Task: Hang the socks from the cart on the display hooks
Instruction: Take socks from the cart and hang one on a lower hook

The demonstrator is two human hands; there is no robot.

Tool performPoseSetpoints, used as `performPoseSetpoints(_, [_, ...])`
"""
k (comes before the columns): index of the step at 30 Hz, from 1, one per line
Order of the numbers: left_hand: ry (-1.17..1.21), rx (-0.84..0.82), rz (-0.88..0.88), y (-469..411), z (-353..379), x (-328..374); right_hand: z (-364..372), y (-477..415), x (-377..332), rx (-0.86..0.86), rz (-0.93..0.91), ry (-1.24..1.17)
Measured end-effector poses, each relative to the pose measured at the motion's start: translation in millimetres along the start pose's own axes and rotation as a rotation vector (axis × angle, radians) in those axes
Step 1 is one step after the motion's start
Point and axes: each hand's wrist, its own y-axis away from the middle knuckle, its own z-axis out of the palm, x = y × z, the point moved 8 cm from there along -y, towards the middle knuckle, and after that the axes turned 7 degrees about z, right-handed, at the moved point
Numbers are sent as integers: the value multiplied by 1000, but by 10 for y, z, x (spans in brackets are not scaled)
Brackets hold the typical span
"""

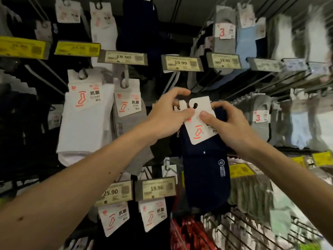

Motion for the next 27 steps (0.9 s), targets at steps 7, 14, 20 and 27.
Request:
performPoseSetpoints(7, [-77,-21,-31,-476,534,129,-501,-437,207,-22,-11,-46])
performPoseSetpoints(14, [-251,76,92,-778,713,338,-748,-704,161,-6,-116,-131])
performPoseSetpoints(20, [-329,163,194,-992,711,419,-765,-965,9,-8,-206,-92])
performPoseSetpoints(27, [-374,209,172,-1118,746,385,-733,-1181,-39,-12,-258,-101])
